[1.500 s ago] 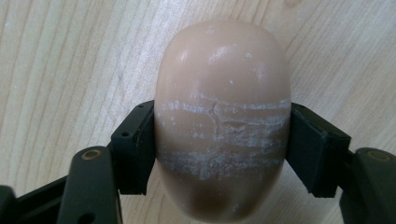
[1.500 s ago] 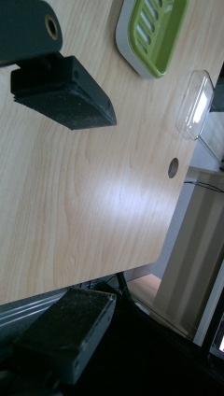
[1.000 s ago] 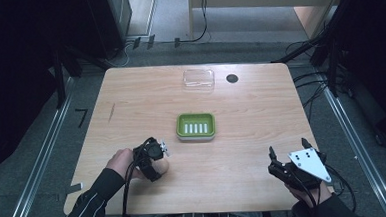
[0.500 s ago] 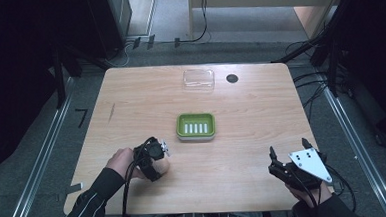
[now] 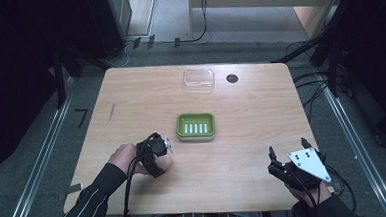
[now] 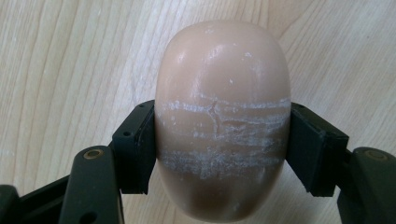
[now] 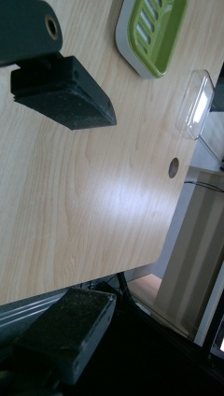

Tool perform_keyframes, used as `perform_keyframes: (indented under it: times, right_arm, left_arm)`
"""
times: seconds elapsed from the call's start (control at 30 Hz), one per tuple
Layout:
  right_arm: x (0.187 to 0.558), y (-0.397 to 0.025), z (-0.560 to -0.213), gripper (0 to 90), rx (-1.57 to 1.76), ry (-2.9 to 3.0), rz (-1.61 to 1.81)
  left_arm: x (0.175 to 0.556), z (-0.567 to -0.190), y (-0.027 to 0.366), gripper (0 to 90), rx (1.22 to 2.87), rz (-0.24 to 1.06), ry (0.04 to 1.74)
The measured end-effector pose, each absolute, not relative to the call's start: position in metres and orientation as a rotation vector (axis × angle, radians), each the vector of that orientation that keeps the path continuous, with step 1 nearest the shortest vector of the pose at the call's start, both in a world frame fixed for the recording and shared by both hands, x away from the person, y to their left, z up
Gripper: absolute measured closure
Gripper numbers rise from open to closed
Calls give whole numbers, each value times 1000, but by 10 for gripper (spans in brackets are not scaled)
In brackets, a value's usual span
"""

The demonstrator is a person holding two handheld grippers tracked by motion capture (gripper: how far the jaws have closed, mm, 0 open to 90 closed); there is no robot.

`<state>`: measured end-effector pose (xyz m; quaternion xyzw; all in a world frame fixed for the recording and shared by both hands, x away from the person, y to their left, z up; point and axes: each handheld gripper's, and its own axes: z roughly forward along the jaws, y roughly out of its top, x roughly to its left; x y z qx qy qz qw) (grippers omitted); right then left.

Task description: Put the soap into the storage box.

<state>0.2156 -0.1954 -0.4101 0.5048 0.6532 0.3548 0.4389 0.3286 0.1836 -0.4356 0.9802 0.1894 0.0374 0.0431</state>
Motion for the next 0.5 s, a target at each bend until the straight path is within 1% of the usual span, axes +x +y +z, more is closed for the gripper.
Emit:
perform_keyframes:
  times: [0.5]
  right_arm:
    - [216, -196, -410, 136, 1260, 1630, 882]
  left_arm:
    - [343, -420, 171, 335, 2972, 149, 525]
